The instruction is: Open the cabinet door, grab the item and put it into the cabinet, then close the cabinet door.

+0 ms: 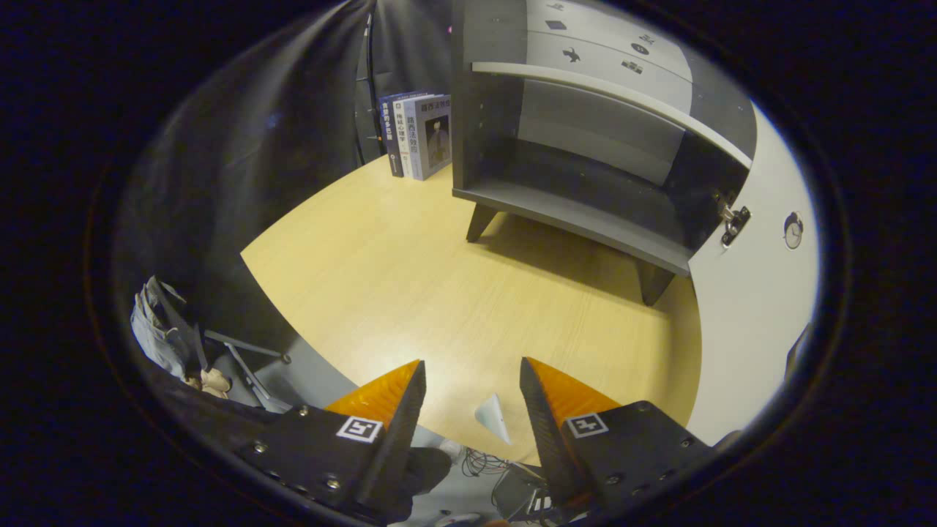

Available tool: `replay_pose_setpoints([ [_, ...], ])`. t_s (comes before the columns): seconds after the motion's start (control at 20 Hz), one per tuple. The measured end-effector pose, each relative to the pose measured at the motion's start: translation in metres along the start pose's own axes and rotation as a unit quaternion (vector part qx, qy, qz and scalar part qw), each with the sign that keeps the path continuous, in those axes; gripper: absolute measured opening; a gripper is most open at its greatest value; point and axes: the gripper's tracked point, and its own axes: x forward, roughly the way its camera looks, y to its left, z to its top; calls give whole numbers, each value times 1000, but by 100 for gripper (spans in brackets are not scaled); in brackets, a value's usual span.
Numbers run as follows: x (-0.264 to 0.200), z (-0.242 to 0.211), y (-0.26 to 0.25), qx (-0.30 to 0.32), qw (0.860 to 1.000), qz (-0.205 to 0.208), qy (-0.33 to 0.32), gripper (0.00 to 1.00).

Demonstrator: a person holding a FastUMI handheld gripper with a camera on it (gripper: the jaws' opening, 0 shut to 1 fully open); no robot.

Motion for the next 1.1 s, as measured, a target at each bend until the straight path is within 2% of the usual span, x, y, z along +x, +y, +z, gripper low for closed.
replay_pose_setpoints([
  [0.25, 16, -31, -17, 12, 999, -14, 36, 76],
  [0.55, 32, -64, -20, 34, 996, -8, 77, 76],
  [0.65, 36, -70, -17, 36, 996, -2, 83, 71],
  [0.8, 42, -73, -20, 37, 996, -6, 86, 71],
  [0.85, 46, -75, -18, 44, 995, -6, 86, 30],
  [1.0, 49, -78, -21, 51, 994, -14, 91, 32],
  [1.05, 58, -78, -25, 52, 995, -27, 84, 23],
  [1.1, 57, -77, -24, 50, 995, -26, 86, 22],
])
